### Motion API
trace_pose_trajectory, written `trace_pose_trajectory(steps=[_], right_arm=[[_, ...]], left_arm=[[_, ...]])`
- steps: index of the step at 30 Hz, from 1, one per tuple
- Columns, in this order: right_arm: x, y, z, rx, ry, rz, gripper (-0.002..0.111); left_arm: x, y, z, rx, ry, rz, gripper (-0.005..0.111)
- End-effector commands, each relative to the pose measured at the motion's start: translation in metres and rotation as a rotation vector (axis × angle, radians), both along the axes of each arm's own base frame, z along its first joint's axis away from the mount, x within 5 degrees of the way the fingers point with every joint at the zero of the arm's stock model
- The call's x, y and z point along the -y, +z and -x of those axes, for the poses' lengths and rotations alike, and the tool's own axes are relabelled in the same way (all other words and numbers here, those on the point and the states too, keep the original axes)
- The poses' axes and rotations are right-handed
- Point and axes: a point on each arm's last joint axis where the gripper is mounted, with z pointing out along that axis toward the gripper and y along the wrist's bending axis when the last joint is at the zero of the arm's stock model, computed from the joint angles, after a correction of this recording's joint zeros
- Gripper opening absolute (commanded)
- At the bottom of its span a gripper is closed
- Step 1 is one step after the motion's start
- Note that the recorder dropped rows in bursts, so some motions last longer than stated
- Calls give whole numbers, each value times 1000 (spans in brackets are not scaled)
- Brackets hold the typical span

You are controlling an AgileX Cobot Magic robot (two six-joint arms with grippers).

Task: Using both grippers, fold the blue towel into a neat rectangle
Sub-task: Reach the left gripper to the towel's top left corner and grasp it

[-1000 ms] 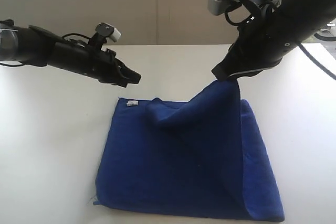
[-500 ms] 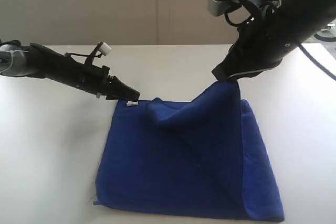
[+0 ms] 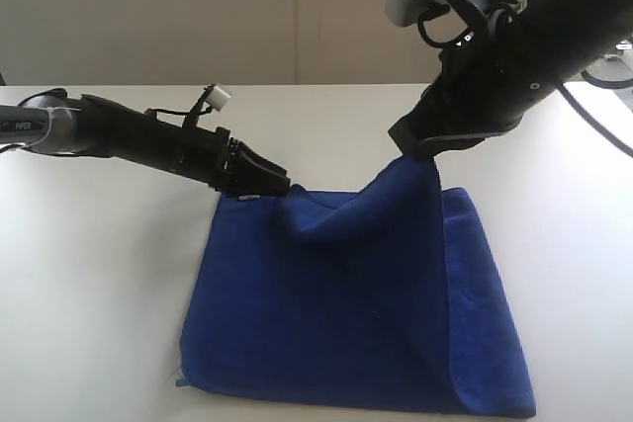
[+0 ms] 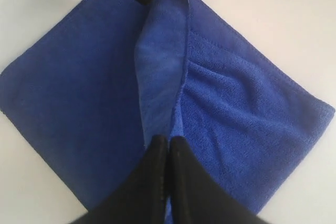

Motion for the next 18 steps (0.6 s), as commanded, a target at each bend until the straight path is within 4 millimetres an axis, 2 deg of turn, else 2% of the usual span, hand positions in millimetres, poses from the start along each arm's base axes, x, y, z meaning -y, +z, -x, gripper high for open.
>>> trace_pose_trajectory(steps=[1, 11, 18], right_arm=[[1, 1, 2, -7, 5, -6, 0], [0, 1, 2, -5, 17, -13, 0], [0, 1, 2, -5, 17, -13, 0]], left_arm=[[8, 1, -2, 54, 11, 10, 62], [10, -3, -6, 107, 50, -15, 61], [17, -12, -2, 66, 30, 27, 61]])
